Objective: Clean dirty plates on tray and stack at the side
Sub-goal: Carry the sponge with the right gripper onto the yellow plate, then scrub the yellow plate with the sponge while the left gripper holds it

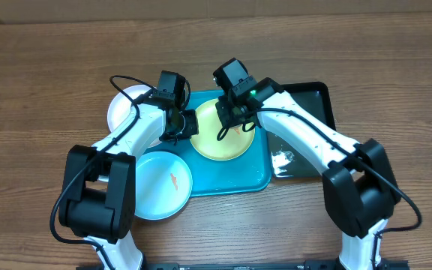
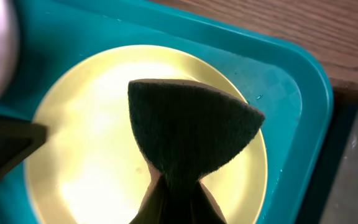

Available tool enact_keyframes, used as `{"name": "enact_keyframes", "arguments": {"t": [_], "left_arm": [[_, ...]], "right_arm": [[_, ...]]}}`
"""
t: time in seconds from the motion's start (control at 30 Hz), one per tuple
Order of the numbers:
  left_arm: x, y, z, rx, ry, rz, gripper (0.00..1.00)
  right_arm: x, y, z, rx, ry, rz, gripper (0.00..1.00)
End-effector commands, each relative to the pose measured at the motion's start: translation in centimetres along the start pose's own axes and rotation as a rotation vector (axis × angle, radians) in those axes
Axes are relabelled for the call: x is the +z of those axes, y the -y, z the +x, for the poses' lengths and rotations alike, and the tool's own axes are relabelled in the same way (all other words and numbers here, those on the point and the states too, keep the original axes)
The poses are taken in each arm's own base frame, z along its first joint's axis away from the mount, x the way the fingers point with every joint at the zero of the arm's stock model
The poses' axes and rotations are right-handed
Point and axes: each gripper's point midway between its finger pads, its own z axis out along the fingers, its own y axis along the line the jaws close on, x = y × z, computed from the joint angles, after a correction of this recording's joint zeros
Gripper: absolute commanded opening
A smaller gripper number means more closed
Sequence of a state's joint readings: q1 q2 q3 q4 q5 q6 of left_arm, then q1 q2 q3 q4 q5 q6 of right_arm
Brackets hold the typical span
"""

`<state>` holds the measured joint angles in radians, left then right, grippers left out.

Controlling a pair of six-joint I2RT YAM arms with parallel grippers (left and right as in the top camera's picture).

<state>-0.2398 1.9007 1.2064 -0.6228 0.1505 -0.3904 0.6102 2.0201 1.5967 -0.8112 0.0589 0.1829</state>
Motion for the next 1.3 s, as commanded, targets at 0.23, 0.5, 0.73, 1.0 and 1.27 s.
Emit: {"name": "enact_keyframes", "arguments": {"t": [0.23,0.5,0.73,1.0,1.27], "left_arm": [[0.6,-0.3,0.8,-0.007,-0.03,0.005,0.04],[0.6,-0.2,0.8,-0.007,-0.031,0.008,0.04],[0.6,-0.2,0.8,-0.007,-0.03,0.008,0.04],[0.6,-0.2,0.8,-0.007,-0.03,0.008,0.04],[0.6,-0.1,0.8,-0.007,-0.033,0.014,0.04]], "right_arm": [[3.0,1.9,0.4,-0.002,-0.018,0.115,0.04],[3.5,3.0,0.6,0.015,-0.026,0.127,0.04],[4.3,3.9,1.8,0.027,-0.056,0.135,0.04],[5.6,4.0,3.4,0.026,-0.07,0.127,0.04],[7.2,1.9,5.0,0.034,-0.083,-0.011,0.04]]}}
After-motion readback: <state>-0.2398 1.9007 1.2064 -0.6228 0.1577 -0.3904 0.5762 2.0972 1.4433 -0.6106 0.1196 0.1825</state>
